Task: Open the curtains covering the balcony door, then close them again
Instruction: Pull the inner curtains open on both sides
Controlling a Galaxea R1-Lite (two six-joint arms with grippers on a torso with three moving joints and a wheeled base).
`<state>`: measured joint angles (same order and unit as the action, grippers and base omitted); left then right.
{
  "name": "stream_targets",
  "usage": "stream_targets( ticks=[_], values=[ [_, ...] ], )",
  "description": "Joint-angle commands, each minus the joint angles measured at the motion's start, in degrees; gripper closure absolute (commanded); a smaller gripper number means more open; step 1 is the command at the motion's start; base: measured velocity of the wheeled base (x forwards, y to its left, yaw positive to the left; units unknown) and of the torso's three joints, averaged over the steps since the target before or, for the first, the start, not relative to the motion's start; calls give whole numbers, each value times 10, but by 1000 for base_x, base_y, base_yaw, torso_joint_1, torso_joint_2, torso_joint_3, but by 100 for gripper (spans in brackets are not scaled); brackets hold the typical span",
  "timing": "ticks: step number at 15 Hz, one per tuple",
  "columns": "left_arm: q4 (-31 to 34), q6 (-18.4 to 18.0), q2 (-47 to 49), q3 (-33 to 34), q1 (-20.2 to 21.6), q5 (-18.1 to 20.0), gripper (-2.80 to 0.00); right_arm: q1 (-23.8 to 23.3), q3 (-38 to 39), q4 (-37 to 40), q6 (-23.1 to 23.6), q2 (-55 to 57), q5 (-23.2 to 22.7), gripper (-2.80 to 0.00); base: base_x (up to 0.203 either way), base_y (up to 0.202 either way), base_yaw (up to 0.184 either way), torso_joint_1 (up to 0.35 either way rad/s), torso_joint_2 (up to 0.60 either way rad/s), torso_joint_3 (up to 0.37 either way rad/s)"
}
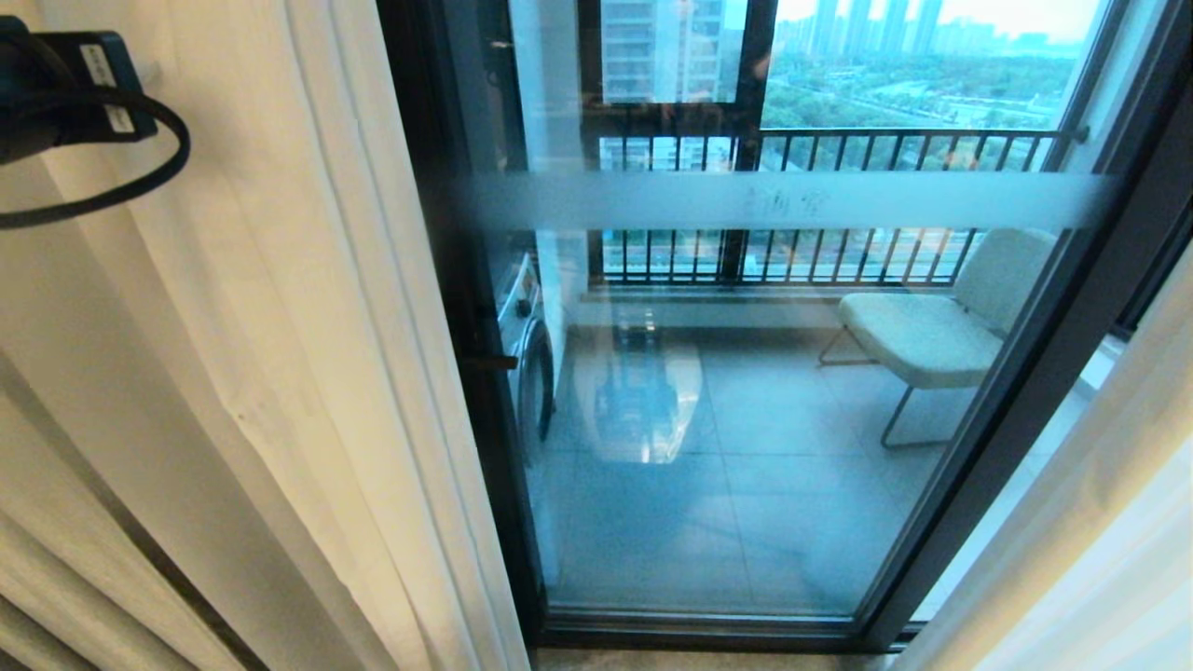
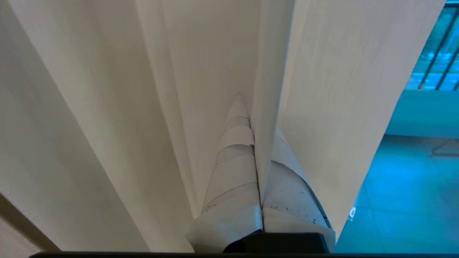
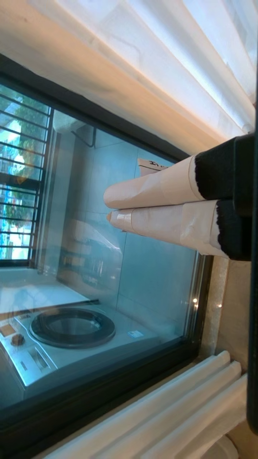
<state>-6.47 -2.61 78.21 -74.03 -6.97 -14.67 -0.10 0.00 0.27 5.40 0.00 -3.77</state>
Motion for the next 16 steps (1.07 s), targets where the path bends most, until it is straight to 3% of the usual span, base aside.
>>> stream_targets(
  ticks=[1,6,10,16],
  values=[
    [-2,1,2,-1,0,0,0,0,0,0,0,0,-1,0,0,0,0,0,0,0],
    [-71,42,43,0,4,3,0,0,0,0,0,0,-1,0,0,0,0,0,0,0],
    [-122,45,70,-4,41,7,0,0,0,0,0,0,0,0,0,0,0,0,0,0],
    [-108,57,113,-97,155,100,0,0,0,0,0,0,0,0,0,0,0,0,0,0]
  ],
)
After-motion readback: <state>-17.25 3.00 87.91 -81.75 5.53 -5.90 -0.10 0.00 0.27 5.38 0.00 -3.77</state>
